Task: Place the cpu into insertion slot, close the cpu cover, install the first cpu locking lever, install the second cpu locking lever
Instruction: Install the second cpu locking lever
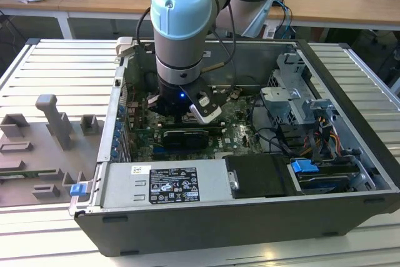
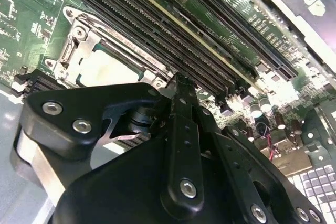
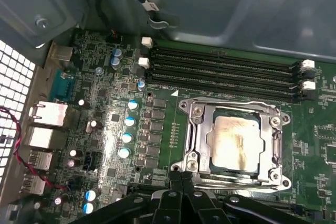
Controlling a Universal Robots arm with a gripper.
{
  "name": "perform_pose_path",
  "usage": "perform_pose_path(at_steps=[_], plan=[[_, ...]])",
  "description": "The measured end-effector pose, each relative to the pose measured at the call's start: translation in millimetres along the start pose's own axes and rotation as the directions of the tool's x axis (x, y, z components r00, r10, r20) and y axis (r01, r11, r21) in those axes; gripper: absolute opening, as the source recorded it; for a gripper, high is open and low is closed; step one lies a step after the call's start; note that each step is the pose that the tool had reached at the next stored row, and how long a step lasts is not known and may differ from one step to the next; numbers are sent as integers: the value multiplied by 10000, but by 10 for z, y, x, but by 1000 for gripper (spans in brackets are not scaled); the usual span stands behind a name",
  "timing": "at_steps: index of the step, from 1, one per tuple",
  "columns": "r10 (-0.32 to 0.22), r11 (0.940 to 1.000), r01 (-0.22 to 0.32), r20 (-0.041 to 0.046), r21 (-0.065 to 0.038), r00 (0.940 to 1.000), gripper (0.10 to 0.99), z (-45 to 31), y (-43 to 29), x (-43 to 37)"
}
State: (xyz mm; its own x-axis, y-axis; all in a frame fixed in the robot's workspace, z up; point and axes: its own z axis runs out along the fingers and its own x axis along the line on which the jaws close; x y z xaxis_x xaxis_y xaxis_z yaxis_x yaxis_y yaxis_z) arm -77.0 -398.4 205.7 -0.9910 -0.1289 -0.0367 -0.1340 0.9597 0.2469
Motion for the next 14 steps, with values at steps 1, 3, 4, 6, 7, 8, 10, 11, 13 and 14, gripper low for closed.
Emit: perform_pose_path(at_steps=[1, 3, 4, 6, 7, 8, 10, 11, 13, 14], plan=[[0, 10000, 0, 4, -33, 10000, 106, 5, -1, 0], [1, 9999, -1, 19, -116, 10000, 106, 24, -4, 0], [2, 9998, -2, 31, -216, 10000, 106, 38, -8, 3], [3, 9997, -2, 36, -245, 10000, 106, 52, -11, 4], [2, 9997, -1, 35, -260, 10000, 106, 57, -13, 4], [3, 9996, -2, 37, -275, 10000, 106, 62, -15, 4], [3, 9995, -1, 46, -308, 10000, 106, 74, -17, 4], [2, 9995, -1, 48, -325, 10000, 106, 85, -20, 4], [3, 9994, -1, 48, -341, 10000, 106, 95, -23, 5], [3, 9994, -1, 48, -349, 10000, 106, 100, -24, 6]])
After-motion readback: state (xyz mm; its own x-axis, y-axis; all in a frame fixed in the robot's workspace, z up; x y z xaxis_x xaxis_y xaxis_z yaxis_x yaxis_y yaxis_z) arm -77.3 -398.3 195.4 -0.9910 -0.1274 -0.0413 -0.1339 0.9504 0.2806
